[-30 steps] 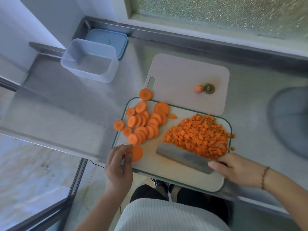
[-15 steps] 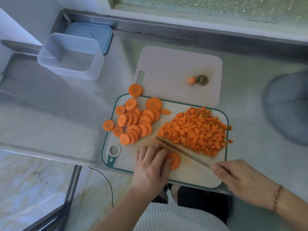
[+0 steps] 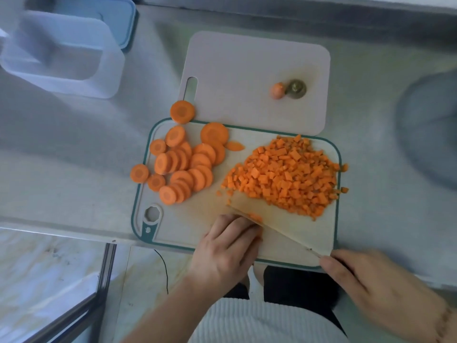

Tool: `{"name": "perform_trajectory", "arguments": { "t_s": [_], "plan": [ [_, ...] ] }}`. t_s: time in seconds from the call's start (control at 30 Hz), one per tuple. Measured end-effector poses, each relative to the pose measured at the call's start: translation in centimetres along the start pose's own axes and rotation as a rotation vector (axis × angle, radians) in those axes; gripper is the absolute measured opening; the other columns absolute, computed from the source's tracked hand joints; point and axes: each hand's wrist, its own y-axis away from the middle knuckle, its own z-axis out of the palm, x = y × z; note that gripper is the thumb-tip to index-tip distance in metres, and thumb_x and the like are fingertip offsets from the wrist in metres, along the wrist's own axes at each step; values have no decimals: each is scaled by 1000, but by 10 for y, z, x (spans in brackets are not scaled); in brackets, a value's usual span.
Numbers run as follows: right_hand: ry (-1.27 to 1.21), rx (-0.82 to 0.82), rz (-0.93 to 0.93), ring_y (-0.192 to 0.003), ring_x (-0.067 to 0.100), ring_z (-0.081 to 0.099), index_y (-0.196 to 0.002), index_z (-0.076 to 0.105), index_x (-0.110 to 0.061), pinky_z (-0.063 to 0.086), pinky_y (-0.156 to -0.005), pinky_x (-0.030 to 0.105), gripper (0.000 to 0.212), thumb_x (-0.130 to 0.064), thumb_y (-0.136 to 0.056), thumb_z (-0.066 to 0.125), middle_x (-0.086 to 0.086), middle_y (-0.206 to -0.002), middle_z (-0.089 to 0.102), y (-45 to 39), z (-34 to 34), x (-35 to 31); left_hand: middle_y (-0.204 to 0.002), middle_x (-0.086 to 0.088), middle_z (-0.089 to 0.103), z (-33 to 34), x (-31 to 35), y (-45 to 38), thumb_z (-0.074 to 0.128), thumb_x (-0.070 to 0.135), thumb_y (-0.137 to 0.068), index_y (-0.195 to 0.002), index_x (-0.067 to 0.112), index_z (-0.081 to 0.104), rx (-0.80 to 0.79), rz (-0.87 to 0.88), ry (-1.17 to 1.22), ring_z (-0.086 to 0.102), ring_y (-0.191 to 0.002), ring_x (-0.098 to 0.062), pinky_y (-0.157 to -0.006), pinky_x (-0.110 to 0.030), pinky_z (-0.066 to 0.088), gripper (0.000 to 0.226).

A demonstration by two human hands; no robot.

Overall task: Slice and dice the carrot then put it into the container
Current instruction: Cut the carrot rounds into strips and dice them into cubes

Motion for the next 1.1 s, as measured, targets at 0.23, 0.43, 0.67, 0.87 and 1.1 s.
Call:
{"name": "perform_trajectory", "arguments": {
  "t_s": [0.23, 0.43, 0.67, 0.87, 1.1],
  "plan": [
    [285, 200, -57, -47, 9, 55, -68, 48, -29, 47, -44, 34, 73, -84, -82, 3, -8, -51, 52, 3, -4, -3, -101, -2, 67, -3, -1, 4, 75, 10, -86, -96, 11, 74, 44, 11, 47, 59, -89, -27, -75, -41, 51, 10],
    [409, 442, -141, -33, 15, 49, -62, 47, -27, 29, -31, 27, 58, -71, -90, 25, -4, -44, 47, -8, -19, -6, -84, -2, 55, -49, 20, -37, 58, 23, -94, -80, 13, 57, 223, 75, 286, 54, -69, -26, -70, -35, 43, 17],
    [512, 520, -146, -33, 22, 50, -60, 50, -21, 24, -38, 22, 55, -66, -87, 33, -1, -44, 49, -14, -27, -9, -63, 9, 50, -41, -11, -114, 66, 35, -80, -66, 19, 55, -312, -175, -94, 49, -57, -18, -55, -31, 38, 23],
    [548, 526, -151, -34, 25, 51, -65, 55, -17, 29, -38, 24, 59, -65, -91, 33, -2, -46, 50, -9, -26, -9, -68, -2, 61, -25, -29, -130, 62, 36, -83, -74, 14, 65, -369, -123, -132, 60, -62, -29, -55, -34, 45, 25],
    [463, 485, -98, -33, 22, 52, -62, 55, -23, 30, -33, 26, 60, -70, -89, 28, -3, -45, 52, 7, -25, -4, -81, 4, 56, -53, -14, -134, 60, 3, -94, -86, 3, 65, 109, -256, 99, 50, -72, -5, -67, -18, 41, 9]
  ]
}}
